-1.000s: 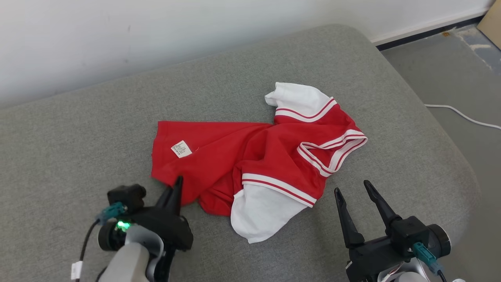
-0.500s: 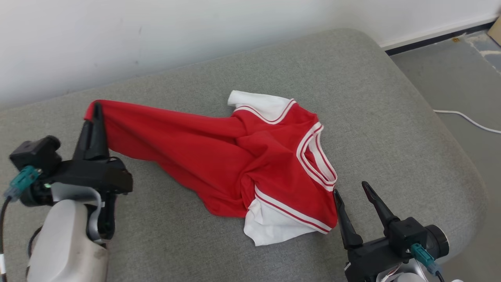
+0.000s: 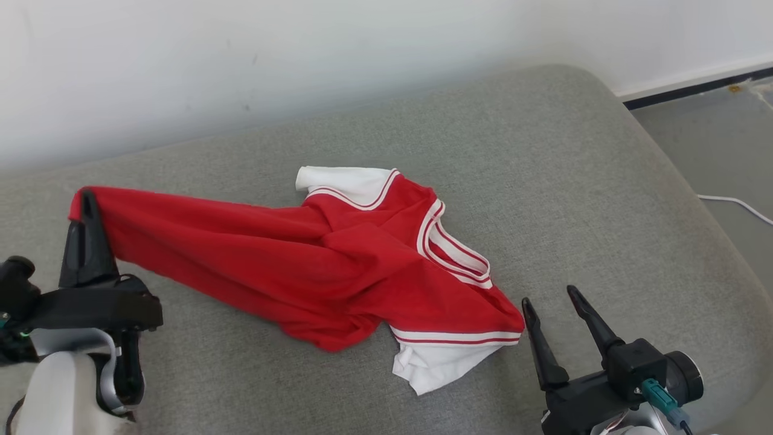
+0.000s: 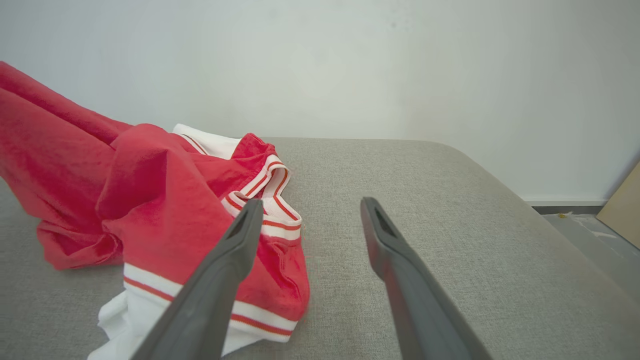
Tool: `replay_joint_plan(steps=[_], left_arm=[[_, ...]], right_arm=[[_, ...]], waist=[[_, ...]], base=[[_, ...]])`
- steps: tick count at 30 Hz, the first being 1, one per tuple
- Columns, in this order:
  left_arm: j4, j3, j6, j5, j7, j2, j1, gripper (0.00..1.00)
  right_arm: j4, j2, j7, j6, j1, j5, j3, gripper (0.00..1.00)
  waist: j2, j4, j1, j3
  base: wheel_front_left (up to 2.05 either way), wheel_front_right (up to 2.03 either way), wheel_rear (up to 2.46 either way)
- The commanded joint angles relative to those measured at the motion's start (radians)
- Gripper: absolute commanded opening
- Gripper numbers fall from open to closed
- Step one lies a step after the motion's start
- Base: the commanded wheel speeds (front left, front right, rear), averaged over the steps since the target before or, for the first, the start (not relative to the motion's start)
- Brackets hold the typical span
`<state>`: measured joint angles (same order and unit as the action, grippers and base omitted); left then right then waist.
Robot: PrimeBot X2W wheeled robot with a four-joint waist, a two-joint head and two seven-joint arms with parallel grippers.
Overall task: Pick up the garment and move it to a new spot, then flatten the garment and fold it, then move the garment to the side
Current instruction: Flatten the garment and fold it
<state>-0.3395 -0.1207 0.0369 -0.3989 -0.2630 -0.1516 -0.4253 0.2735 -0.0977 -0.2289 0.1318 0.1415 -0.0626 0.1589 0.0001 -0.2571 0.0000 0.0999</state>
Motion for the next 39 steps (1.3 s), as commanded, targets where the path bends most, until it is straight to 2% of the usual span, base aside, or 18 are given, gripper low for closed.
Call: replay_joint_plan(steps=[1, 10, 16, 20, 24, 30, 32, 38, 39], left_arm=[[0.022, 0.005, 0.007, 0.019, -0.003, 0.006, 0.011, 0.0], [0.276, 0.093, 0.017, 0.07, 0.015, 0.055, 0.092, 0.0], [0.48, 0.18, 0.001, 0.062, 0.1, 0.077, 0.141, 0.0], [0.554, 0.22, -0.01, 0.063, 0.162, 0.079, 0.129, 0.0], [0.478, 0.215, -0.003, 0.057, 0.211, 0.052, 0.082, 0.0], [0.203, 0.195, 0.025, 0.08, 0.225, -0.032, -0.057, 0.0], [0.155, 0.189, 0.026, 0.085, 0.217, -0.044, -0.085, 0.0], [-0.08, 0.153, -0.018, 0.121, 0.188, -0.105, -0.23, 0.0], [-0.123, 0.152, -0.02, 0.12, 0.194, -0.108, -0.247, 0.45]], right_arm=[[-0.003, -0.002, 0.002, -0.002, -0.012, -0.007, 0.004, 1.0], [-0.009, -0.002, 0.011, -0.002, -0.033, -0.009, -0.002, 1.0], [-0.015, 0.006, 0.013, -0.002, -0.044, -0.01, -0.012, 1.0], [-0.021, 0.012, 0.012, -0.002, -0.049, -0.01, -0.019, 1.0], [-0.026, 0.016, 0.007, -0.002, -0.033, -0.014, -0.014, 1.0], [-0.021, 0.022, -0.002, -0.002, 0.007, -0.018, 0.011, 1.0], [-0.02, 0.023, -0.003, -0.002, 0.015, -0.018, 0.014, 1.0], [-0.017, 0.026, -0.012, -0.002, 0.055, -0.016, 0.033, 1.0], [-0.016, 0.026, -0.014, -0.002, 0.059, -0.016, 0.033, 1.0]], waist=[[-0.0001, 0.012, 0.0, -0.014], [-0.0001, 0.041, 0.0, -0.046], [-0.0001, 0.05, 0.0, -0.052], [-0.0001, 0.041, 0.0, -0.044], [-0.0001, 0.023, 0.0, -0.018], [-0.0001, -0.023, 0.0, 0.054], [-0.0001, -0.031, 0.0, 0.067], [-0.0001, -0.063, 0.0, 0.15], [-0.0001, -0.065, 0.0, 0.16]], base=[[0.0, 0.0, 0.0], [0.0, 0.0, 0.0], [0.0, 0.0, 0.0], [0.0, 0.0, 0.0], [0.0, 0.0, 0.0], [0.0, 0.0, 0.0], [0.0, 0.0, 0.0], [0.0, 0.0, 0.0], [0.0, 0.0, 0.0]])
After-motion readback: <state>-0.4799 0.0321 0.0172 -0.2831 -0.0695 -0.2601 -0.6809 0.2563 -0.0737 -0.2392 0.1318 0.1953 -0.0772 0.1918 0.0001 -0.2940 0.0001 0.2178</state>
